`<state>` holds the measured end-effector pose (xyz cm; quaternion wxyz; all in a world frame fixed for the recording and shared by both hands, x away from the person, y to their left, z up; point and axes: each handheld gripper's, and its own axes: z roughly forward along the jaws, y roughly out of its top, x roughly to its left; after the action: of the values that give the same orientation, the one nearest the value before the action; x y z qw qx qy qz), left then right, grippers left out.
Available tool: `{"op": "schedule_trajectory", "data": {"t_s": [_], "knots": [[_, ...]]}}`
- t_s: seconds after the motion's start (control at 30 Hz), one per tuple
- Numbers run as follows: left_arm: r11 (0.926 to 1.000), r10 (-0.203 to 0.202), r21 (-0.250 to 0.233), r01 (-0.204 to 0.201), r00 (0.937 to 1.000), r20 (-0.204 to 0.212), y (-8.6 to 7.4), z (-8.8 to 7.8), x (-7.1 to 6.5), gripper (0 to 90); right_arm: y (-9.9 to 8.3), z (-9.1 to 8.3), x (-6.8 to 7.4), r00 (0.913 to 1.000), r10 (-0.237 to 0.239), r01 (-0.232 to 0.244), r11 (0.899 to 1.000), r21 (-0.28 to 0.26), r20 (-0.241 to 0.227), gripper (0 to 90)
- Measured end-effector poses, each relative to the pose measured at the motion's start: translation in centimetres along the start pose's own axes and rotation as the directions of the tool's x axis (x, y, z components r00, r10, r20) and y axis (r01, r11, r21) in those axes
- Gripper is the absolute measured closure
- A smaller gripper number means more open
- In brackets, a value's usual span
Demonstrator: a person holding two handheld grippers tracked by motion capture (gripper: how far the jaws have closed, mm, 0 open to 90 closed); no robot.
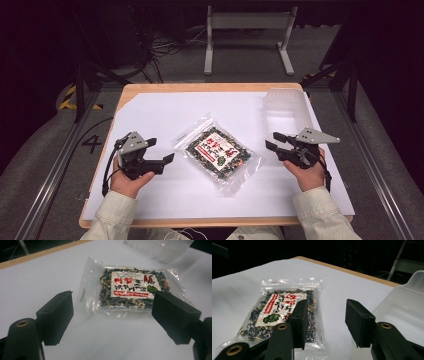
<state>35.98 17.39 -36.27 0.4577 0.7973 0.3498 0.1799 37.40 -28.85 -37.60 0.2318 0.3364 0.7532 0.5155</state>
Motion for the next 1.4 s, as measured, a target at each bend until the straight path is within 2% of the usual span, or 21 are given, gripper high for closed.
{"op": "schedule_trajectory", "data": {"t_s": [0.1,0.2,0.23,0.4,0.5,0.57,0.6,0.7,0.77,0.8,0.83,0.9,1.07,1.17,1.3,1.4], "knots": [[0.9992,0.008,-0.041,-0.007,0.9998,0.016,1.1,-0.2,-0.5,18.4,0.0,-0.1,0.0,1.0,0.001,-0.001,1.0,0.006,-0.003,52.3],[0.9981,-0.021,-0.057,0.023,0.9992,0.033,1.7,0.1,0.0,17.5,-0.1,-0.2,0.0,1.0,-0.002,0.002,1.0,0.013,0.007,51.0],[0.9977,-0.033,-0.057,0.035,0.9985,0.044,1.9,0.3,0.2,17.2,-0.2,-0.2,0.0,1.0,0.0,0.0,1.0,0.017,0.007,50.9],[0.9981,-0.034,-0.048,0.037,0.9972,0.067,3.2,1.0,1.1,15.6,-0.4,-0.3,0.2,0.9999,-0.008,0.008,0.999,0.037,0.008,48.7],[0.9976,-0.032,-0.06,0.035,0.9987,0.039,3.8,1.5,1.5,15.3,-0.5,-0.5,0.4,0.9999,-0.014,0.014,0.999,0.038,0.004,46.9],[0.994,-0.038,-0.102,0.04,0.9991,0.016,3.9,1.6,1.7,16.1,-0.6,-0.5,0.5,0.9996,-0.027,0.026,0.999,0.045,0.008,46.9],[0.9921,-0.038,-0.119,0.04,0.9991,0.019,3.9,1.6,1.7,17.0,-0.7,-0.6,0.5,0.9995,-0.03,0.03,0.998,0.047,0.01,46.6],[0.992,-0.021,-0.124,0.023,0.9996,0.019,3.7,1.8,1.9,17.0,-0.9,-0.9,0.6,0.9994,-0.033,0.033,0.998,0.057,0.011,45.1],[0.9924,-0.036,-0.117,0.038,0.9992,0.015,3.5,2.3,2.3,16.3,-1.0,-1.0,0.6,0.9995,-0.028,0.028,0.998,0.057,0.011,44.9],[0.9923,-0.052,-0.111,0.055,0.9982,0.029,3.2,3.2,3.0,16.2,-1.1,-1.3,0.6,0.9996,-0.025,0.024,0.998,0.058,0.014,44.5],[0.9923,-0.052,-0.111,0.055,0.9982,0.029,3.2,3.2,3.0,16.0,-1.1,-1.3,0.6,0.9996,-0.025,0.024,0.998,0.058,0.014,44.5],[0.9916,-0.08,-0.099,0.083,0.996,0.04,2.6,4.3,3.6,15.8,-1.2,-1.6,0.6,0.9996,-0.023,0.022,0.998,0.058,0.018,44.4],[0.9844,-0.121,-0.122,0.126,0.9916,0.046,1.2,6.6,4.9,15.0,-1.7,-2.6,0.6,0.999,-0.019,0.017,0.998,0.058,0.041,43.9],[0.9841,-0.124,-0.123,0.128,0.9914,0.04,1.0,7.2,5.2,14.6,-1.8,-2.9,0.5,0.9987,-0.017,0.014,0.998,0.06,0.048,43.4],[0.9865,-0.143,-0.072,0.147,0.9884,0.05,0.4,8.4,5.7,13.7,-2.1,-3.3,0.5,0.9981,-0.017,0.014,0.998,0.063,0.059,42.7],[0.9811,-0.193,-0.012,0.193,0.9802,0.045,-0.1,9.3,6.1,14.0,-2.2,-3.5,0.5,0.9977,-0.016,0.012,0.998,0.065,0.065,42.5]]}}
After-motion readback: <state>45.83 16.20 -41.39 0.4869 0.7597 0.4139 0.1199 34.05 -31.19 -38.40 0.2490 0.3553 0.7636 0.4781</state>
